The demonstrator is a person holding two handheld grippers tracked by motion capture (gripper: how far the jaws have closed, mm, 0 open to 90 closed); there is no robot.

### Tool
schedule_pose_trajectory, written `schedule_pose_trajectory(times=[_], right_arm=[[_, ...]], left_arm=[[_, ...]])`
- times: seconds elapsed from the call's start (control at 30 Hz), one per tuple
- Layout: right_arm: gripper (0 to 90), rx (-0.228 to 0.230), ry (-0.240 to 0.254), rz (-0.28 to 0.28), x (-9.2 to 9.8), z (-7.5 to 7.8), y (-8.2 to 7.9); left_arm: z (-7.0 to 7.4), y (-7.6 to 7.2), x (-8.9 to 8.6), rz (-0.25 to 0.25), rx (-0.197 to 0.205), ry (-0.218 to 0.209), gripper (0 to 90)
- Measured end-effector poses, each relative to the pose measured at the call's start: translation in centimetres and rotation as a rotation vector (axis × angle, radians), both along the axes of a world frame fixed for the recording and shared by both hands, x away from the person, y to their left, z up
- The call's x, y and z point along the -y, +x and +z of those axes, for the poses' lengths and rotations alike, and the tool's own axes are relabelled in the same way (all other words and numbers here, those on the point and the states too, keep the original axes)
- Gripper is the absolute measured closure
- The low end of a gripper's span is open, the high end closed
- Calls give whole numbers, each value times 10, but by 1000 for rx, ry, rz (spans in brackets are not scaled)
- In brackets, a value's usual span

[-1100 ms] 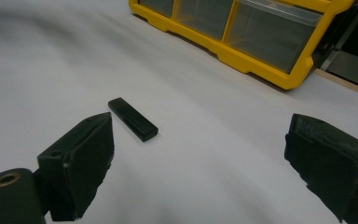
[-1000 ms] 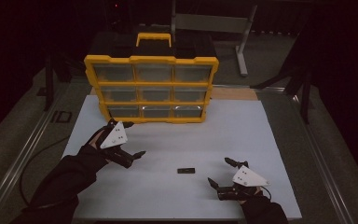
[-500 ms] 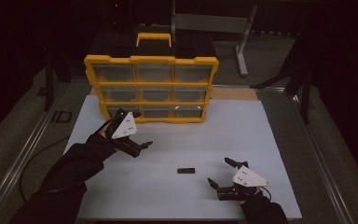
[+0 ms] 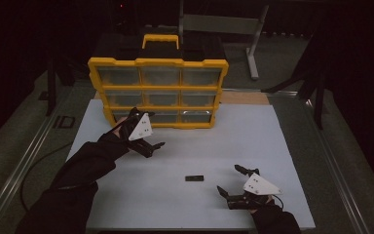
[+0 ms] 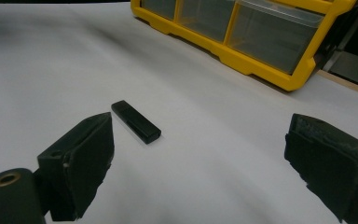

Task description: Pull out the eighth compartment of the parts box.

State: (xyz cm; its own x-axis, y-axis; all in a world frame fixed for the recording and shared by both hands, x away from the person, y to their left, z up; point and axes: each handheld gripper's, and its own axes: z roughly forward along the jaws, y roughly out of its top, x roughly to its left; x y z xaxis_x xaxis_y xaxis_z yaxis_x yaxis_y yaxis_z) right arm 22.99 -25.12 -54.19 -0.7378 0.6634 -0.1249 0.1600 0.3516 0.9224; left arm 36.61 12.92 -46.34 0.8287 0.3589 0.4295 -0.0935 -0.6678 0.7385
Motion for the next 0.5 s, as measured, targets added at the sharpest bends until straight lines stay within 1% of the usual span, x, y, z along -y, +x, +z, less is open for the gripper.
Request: schedule_pose_trajectory(times=[0.17,0.2,0.23,0.27,0.37,0.5], right_arm=[[84,-6,4,1,0,0,0],[84,-7,5,1,0,0,0],[84,-7,4,1,0,0,0],[84,-7,4,2,0,0,0],[84,-9,6,1,0,0,0],[84,-10,7,1,0,0,0]], left_arm=[[-4,7,4,3,8,23,5],[-4,8,6,5,10,35,5],[-5,9,6,4,7,41,4],[-6,11,7,3,2,38,4],[-7,14,10,5,19,78,5],[-7,19,13,15,30,76,5]])
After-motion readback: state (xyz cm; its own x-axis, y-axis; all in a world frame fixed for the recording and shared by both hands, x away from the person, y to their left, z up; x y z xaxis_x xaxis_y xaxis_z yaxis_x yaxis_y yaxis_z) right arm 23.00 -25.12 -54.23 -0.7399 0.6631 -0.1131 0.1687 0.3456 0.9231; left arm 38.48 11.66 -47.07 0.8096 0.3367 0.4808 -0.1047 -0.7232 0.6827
